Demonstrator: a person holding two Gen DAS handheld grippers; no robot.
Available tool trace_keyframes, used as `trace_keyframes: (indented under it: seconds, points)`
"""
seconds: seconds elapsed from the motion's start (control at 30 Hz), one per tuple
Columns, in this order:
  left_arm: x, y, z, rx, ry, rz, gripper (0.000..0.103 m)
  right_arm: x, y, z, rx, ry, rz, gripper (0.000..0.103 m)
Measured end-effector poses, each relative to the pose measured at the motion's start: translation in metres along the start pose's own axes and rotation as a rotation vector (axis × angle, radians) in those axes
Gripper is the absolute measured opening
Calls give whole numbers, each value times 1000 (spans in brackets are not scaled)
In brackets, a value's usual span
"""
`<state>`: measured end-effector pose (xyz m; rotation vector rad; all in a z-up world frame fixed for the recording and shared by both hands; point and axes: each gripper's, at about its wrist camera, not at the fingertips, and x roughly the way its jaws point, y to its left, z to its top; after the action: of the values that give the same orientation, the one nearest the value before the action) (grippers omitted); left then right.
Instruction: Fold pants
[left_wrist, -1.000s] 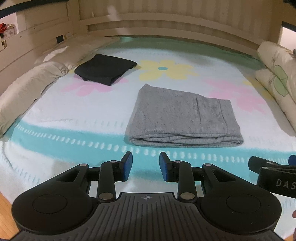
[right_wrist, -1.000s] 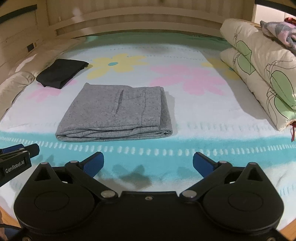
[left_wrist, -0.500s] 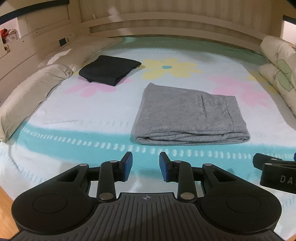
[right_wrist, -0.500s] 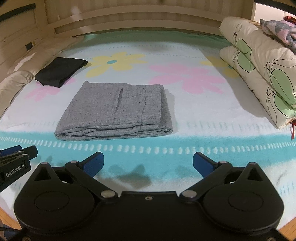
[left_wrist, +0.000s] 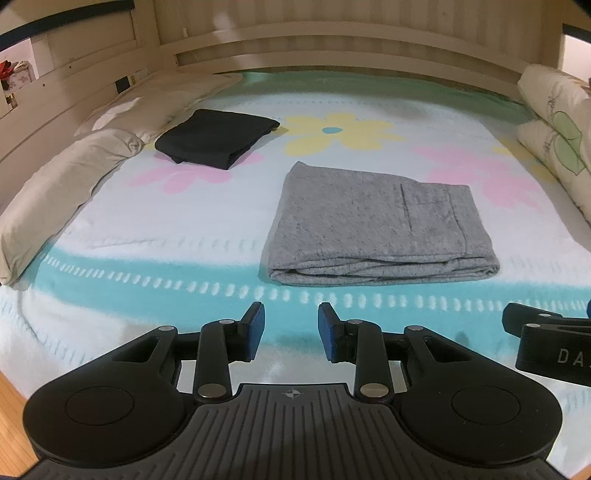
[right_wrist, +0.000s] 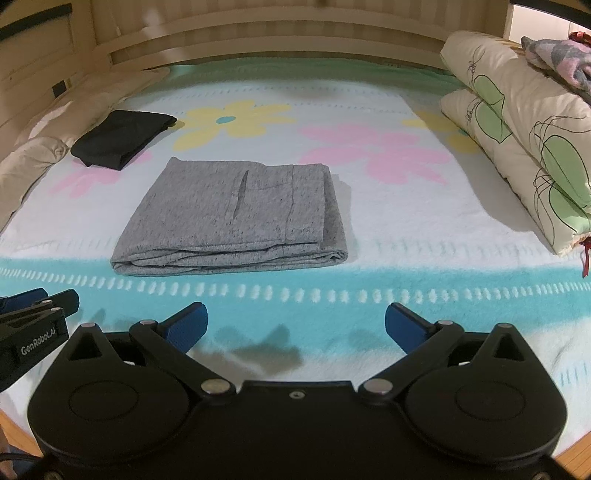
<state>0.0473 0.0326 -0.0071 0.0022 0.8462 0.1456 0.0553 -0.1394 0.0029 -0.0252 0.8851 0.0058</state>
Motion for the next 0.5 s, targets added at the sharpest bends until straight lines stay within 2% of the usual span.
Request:
trace_keyframes:
  seconds: [0.5]
  points:
    - [1, -3, 0, 12, 11, -6, 31, -1, 0, 0, 0, 1, 1, 102]
